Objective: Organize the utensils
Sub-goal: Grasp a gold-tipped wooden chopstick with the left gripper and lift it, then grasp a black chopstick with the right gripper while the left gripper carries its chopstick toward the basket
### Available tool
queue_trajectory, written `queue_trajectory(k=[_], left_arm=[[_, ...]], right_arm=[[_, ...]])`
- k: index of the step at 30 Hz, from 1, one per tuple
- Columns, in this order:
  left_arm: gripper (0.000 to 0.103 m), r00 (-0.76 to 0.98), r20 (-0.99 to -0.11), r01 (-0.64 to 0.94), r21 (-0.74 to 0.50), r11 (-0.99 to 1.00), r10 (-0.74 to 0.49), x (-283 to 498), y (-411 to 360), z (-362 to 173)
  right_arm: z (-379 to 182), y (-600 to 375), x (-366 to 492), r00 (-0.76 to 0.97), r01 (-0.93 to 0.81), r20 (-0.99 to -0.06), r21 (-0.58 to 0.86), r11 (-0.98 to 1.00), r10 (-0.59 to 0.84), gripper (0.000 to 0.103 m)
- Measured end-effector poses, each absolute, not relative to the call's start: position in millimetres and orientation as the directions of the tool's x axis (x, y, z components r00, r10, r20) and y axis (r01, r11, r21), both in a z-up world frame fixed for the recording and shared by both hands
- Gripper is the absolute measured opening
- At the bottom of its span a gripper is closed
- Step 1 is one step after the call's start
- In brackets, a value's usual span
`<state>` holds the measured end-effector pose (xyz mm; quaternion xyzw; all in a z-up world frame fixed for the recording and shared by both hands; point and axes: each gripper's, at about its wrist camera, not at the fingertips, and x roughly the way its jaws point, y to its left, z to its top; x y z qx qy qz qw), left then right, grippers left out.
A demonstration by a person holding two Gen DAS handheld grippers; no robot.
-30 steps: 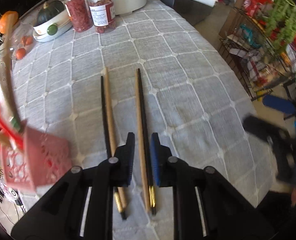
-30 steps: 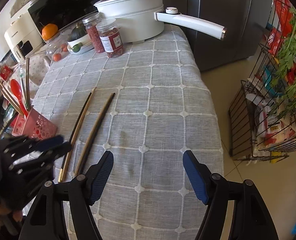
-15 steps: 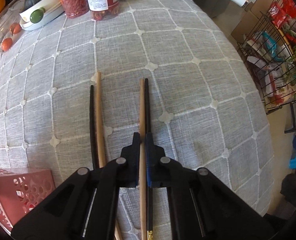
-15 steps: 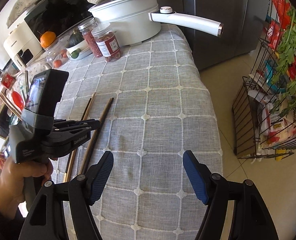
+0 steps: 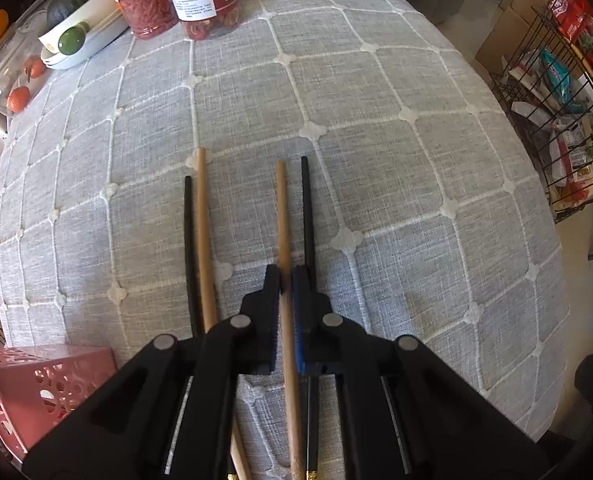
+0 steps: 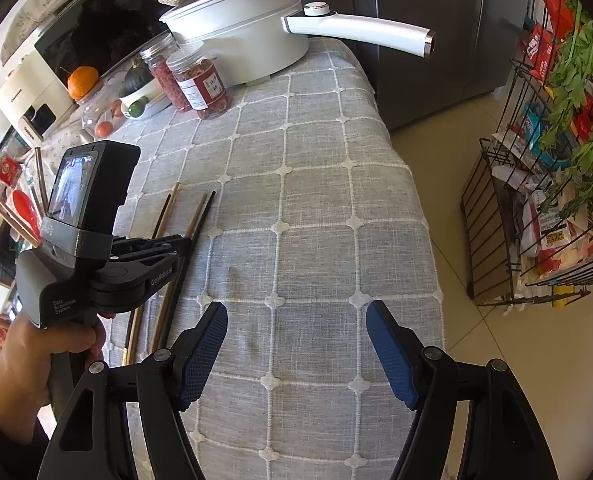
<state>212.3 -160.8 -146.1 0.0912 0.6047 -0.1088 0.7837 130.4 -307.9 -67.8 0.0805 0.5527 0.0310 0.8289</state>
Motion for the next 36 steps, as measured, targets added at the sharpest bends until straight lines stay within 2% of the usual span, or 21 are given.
queue_trajectory(k=[5, 17, 28, 34, 36], left_arm=[[0.007, 0.293, -0.953, 0.289, 0.018, 0.957, -0.071, 199, -155, -130], [0.007, 0.48, -0.842, 0.351, -0.071, 0.934, -0.245, 111, -94, -34], [0.007, 0.598, -0.731, 0.334, -0.145, 0.931, -0.328, 68, -31, -5], [0.007, 0.622, -0.698, 0.31, -0.197, 0.93, -0.355, 60, -6, 6], [0.007, 0.634, -0.689, 0.3, -0.2, 0.933, -0.351, 59, 0, 7]], right_arm=[[-67, -307, 133, 0.385, 0.046, -0.912, 0.176, 0.983, 0.145, 0.073], [-72, -277, 144, 0.358, 0.046, -0.915, 0.218, 0.975, 0.188, 0.073], [-99, -229, 163, 0.299, -0.004, -0.923, 0.253, 0.967, 0.243, 0.072], [-119, -202, 187, 0.256, -0.031, -0.924, 0.286, 0.958, 0.284, 0.052], [-125, -197, 196, 0.256, -0.021, -0.93, 0.269, 0.963, 0.265, 0.043]])
